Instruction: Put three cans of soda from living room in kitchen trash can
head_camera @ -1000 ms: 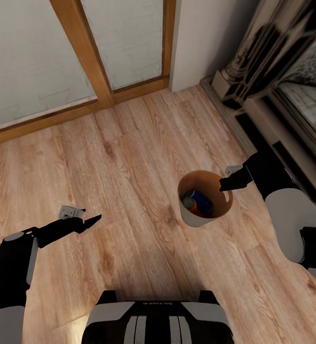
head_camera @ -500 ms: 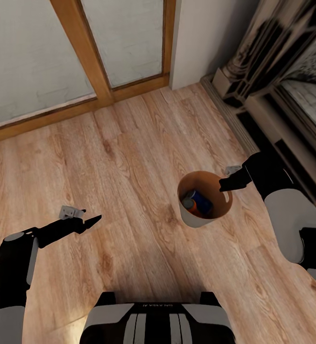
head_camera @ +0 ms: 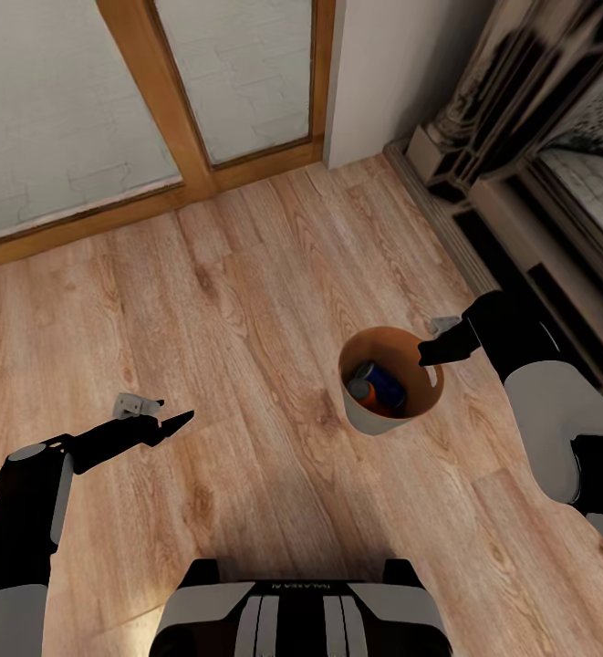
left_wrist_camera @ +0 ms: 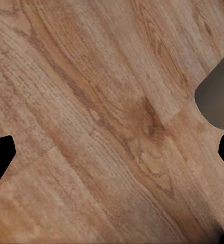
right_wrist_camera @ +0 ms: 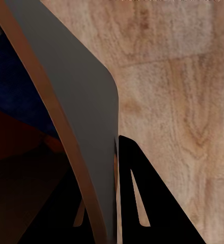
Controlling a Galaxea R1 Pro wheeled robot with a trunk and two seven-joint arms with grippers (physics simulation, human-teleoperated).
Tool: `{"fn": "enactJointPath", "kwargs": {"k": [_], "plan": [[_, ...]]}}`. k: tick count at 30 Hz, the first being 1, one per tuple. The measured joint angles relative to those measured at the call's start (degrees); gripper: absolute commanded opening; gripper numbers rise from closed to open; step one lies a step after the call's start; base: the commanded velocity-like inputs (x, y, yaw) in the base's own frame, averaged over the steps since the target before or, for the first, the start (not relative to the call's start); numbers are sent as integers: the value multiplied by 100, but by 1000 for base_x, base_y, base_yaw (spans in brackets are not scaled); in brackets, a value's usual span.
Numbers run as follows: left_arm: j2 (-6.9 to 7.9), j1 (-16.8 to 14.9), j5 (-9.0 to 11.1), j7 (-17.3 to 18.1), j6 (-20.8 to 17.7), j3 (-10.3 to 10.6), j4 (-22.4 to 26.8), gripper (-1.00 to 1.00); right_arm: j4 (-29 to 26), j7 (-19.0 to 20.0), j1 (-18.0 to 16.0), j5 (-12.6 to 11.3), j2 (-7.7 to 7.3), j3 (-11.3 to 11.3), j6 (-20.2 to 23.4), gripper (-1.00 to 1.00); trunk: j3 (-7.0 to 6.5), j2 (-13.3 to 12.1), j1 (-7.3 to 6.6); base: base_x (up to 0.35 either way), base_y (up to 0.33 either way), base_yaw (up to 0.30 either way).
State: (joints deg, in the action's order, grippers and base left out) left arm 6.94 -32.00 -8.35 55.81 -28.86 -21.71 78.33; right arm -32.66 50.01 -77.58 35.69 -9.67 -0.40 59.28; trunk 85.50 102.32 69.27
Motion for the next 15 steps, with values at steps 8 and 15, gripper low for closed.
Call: {"fn": "enactJointPath", "kwargs": {"k": [8, 15], "plan": [[0, 0, 1, 0, -5, 0, 6, 100, -29, 1, -2, -8, 0, -10, 5, -100, 144, 321, 176, 0, 0, 0], [0, 0, -1, 0, -6, 0, 5, 100, -39, 3, -2, -21, 0, -13, 12, -100, 162, 361, 198, 0, 0, 0]]}}
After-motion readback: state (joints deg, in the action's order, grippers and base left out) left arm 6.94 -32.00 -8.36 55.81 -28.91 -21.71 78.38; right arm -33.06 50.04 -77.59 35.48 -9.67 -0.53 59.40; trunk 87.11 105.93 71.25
